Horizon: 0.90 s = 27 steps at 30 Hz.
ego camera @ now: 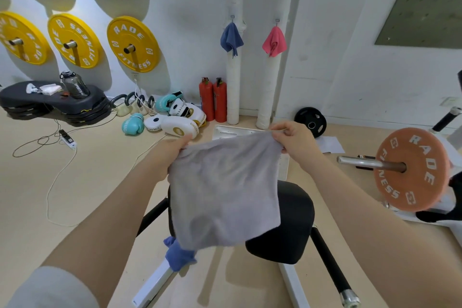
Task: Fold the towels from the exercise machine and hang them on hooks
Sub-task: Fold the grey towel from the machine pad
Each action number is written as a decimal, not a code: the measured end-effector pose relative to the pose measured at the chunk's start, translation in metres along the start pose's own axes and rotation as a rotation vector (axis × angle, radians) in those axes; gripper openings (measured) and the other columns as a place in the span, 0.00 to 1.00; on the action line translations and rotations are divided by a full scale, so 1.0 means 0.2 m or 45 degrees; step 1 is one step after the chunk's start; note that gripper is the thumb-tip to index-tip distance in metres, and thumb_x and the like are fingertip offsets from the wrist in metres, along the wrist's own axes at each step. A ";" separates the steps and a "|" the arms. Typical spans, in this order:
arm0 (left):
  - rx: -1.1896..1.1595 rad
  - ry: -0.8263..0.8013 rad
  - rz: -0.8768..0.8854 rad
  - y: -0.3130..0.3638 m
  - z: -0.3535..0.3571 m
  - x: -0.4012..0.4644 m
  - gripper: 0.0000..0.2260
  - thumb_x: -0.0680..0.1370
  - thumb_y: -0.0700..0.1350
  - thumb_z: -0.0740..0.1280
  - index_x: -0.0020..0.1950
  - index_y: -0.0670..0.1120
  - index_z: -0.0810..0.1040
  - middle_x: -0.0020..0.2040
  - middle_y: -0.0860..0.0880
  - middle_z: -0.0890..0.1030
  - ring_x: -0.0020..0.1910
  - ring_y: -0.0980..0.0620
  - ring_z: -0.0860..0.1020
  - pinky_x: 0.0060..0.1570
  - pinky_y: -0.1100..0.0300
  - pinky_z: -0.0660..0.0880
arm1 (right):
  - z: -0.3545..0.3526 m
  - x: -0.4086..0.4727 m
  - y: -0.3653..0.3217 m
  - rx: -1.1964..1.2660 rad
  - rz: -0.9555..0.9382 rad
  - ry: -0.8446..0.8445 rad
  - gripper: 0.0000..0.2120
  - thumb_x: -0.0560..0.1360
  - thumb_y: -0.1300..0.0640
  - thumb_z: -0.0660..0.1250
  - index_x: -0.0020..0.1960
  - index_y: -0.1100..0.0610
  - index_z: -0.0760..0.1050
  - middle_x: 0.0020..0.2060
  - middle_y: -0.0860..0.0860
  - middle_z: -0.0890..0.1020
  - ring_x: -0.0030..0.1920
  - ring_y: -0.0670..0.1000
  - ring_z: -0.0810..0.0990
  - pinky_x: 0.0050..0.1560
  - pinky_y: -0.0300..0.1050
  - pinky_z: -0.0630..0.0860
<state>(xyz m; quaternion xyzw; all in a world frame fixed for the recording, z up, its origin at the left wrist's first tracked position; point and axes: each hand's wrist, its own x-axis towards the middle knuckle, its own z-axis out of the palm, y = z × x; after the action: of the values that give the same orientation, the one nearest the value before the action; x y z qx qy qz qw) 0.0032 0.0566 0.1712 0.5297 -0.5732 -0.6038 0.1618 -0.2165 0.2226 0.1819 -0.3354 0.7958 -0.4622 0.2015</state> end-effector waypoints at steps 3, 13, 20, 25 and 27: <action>-0.314 -0.135 -0.141 0.01 -0.02 -0.04 0.22 0.76 0.55 0.60 0.63 0.43 0.74 0.56 0.45 0.79 0.52 0.46 0.78 0.46 0.56 0.73 | 0.04 -0.03 -0.07 0.084 0.183 0.048 0.04 0.75 0.61 0.61 0.49 0.56 0.73 0.37 0.48 0.74 0.37 0.48 0.74 0.34 0.44 0.76; -0.344 -0.299 0.213 0.01 0.02 -0.18 0.07 0.77 0.37 0.65 0.54 0.40 0.76 0.48 0.45 0.81 0.45 0.50 0.79 0.46 0.56 0.76 | 0.21 -0.28 -0.26 0.710 0.055 -0.640 0.13 0.77 0.69 0.58 0.43 0.57 0.78 0.39 0.52 0.79 0.34 0.47 0.81 0.35 0.39 0.79; -0.446 -0.370 0.329 -0.06 0.05 -0.26 0.07 0.79 0.41 0.62 0.49 0.46 0.80 0.36 0.50 0.83 0.34 0.56 0.81 0.33 0.63 0.77 | 0.38 -0.38 -0.36 0.057 -0.368 -0.343 0.07 0.71 0.65 0.68 0.48 0.57 0.80 0.33 0.45 0.80 0.34 0.34 0.77 0.39 0.25 0.71; -0.567 -0.415 0.421 -0.11 0.04 -0.28 0.09 0.80 0.39 0.60 0.46 0.46 0.79 0.33 0.53 0.83 0.31 0.59 0.80 0.30 0.67 0.76 | 0.47 -0.40 -0.36 -0.150 -0.613 -0.033 0.06 0.73 0.61 0.69 0.49 0.58 0.81 0.39 0.40 0.71 0.43 0.42 0.72 0.44 0.26 0.66; -0.554 -0.422 0.466 -0.12 0.03 -0.28 0.10 0.80 0.40 0.60 0.47 0.48 0.80 0.36 0.52 0.84 0.35 0.58 0.81 0.35 0.67 0.78 | 0.50 -0.40 -0.35 -0.200 -0.677 -0.015 0.04 0.74 0.60 0.67 0.48 0.59 0.79 0.40 0.40 0.69 0.48 0.47 0.70 0.46 0.30 0.64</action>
<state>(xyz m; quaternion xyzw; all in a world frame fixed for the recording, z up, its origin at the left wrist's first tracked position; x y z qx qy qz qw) 0.0298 0.1116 0.1745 0.2656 -0.5351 -0.7509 0.2815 -0.0734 0.1947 0.1945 -0.5498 0.7119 -0.4339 0.0510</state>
